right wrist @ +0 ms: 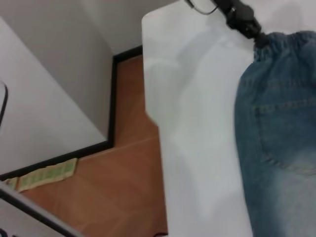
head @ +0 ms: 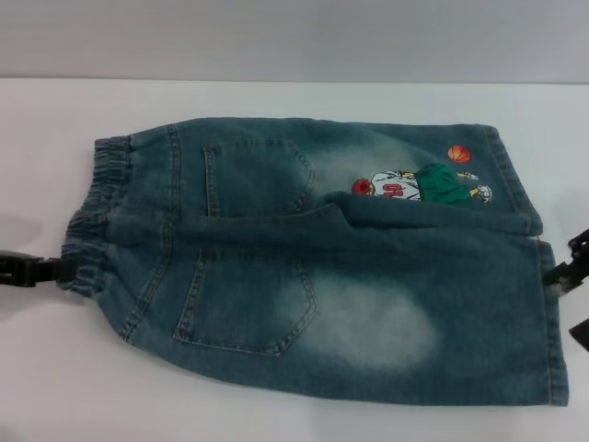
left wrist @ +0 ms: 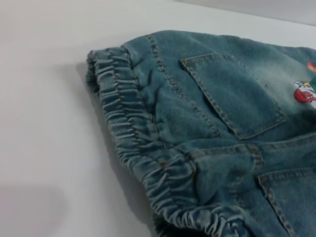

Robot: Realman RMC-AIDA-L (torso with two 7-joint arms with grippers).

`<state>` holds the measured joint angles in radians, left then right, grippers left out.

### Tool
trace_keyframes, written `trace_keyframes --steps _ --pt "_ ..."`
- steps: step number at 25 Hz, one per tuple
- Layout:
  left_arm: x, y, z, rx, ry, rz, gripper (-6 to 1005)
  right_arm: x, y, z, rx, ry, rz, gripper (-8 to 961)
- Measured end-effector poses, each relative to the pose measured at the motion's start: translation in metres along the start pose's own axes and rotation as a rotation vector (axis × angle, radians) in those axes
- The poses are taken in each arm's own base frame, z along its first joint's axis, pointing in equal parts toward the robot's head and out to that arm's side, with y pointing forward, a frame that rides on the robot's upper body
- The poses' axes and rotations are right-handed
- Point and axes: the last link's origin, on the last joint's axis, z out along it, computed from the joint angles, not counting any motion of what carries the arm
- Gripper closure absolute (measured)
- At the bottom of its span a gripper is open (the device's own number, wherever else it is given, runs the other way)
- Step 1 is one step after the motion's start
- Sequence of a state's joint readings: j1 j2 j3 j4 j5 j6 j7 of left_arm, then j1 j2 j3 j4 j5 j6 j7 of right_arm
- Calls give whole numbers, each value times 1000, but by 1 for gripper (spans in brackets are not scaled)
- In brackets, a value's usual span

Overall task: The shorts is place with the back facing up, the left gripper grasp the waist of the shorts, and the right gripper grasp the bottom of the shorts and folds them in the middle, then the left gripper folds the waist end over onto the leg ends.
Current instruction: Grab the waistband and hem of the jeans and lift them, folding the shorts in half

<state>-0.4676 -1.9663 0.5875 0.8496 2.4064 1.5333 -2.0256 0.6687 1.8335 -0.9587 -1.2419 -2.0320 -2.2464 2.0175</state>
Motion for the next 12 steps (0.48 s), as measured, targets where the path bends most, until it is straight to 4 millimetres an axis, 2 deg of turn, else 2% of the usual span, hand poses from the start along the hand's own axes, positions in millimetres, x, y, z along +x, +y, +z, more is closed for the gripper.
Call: trace_keyframes --steps 2,4,10,12 --pt "2 1 3 -2 4 3 953 2 -1 14 -38 47 9 376" --pt "3 3 7 -3 8 4 953 2 0 21 -50 27 -15 377" --pt "5 7 12 -8 14 13 953 -2 -3 16 -7 -73 -77 378" --pt "5 7 13 -9 15 13 953 -9 -7 15 56 -149 -113 379"
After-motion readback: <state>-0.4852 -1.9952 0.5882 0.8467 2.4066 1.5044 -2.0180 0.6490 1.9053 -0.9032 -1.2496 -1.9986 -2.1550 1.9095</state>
